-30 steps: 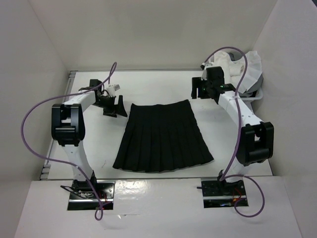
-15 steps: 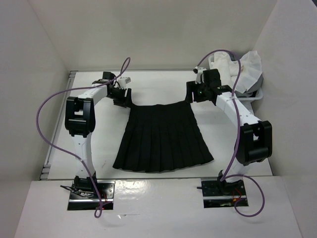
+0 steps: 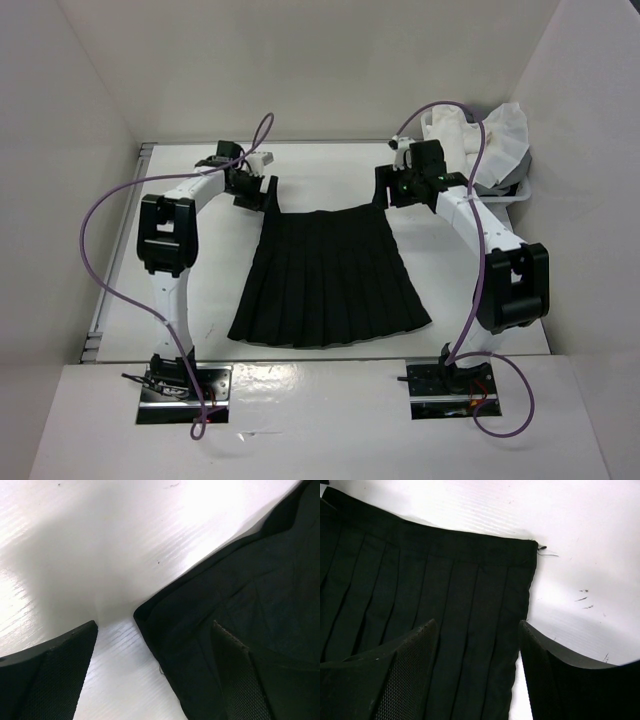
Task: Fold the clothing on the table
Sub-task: Flatten the skirt out
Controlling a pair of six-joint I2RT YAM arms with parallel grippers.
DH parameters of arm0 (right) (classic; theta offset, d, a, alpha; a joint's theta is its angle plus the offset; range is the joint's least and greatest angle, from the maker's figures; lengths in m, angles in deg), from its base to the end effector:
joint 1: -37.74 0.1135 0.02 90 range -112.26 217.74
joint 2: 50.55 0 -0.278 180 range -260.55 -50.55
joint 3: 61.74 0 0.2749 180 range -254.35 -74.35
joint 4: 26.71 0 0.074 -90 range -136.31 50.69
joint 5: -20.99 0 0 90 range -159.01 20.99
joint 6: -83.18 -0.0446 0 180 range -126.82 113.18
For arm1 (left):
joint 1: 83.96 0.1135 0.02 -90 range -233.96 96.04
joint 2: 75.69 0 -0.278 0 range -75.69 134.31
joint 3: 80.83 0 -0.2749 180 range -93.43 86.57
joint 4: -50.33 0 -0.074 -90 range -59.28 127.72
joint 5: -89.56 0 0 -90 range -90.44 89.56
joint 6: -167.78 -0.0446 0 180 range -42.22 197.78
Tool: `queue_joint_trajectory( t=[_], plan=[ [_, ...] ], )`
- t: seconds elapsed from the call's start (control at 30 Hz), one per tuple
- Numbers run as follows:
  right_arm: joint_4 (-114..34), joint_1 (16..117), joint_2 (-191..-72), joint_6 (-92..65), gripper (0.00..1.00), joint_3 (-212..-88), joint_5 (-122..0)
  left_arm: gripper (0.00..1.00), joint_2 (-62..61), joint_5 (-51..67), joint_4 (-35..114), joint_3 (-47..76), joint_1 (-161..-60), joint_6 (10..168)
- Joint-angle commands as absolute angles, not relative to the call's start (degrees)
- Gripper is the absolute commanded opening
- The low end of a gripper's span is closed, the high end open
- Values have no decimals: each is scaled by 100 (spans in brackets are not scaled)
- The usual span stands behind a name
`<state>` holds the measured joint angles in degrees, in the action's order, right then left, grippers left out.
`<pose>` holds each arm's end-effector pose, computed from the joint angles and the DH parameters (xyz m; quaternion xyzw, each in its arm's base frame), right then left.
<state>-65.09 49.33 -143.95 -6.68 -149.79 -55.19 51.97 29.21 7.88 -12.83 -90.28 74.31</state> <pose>0.3848 0.0898 0.2843 -0.1403 0.9033 0.1490 0.3771 0.5086 -0.0785 0.1636 0.1493 0.9201 -0.2526 0.2594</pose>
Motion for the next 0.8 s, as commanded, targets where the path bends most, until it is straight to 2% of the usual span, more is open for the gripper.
queue_joint_trajectory(
  t=[0.0,0.13,0.37,0.47,0.6,0.73,0.77],
  plan=[
    [-6375,4951,-14362,-568,71,-14923,-5460,100,4974,2725,881,-1170,-9081,7391],
    [-6375,4951,-14310,-568,75,-14923,-5460,100,4203,2444,1003,-1046,-8976,7532],
    [-6375,4951,-14196,-515,81,-14870,-5398,100,2260,767,1722,-634,-9099,7813],
    [-6375,4951,-14195,-515,82,-14870,-5345,100,1494,703,2101,-344,-9099,8137],
    [-6375,4951,-14195,-515,83,-14870,-5232,100,1019,1360,2312,-151,-8809,8602],
    [-6427,4951,-14248,-462,85,-14870,-5178,84,887,1415,2541,86,-8747,8805],
    [-6427,4951,-14248,-462,85,-14870,-5178,84,886,1519,2594,183,-8747,8806]
  ],
)
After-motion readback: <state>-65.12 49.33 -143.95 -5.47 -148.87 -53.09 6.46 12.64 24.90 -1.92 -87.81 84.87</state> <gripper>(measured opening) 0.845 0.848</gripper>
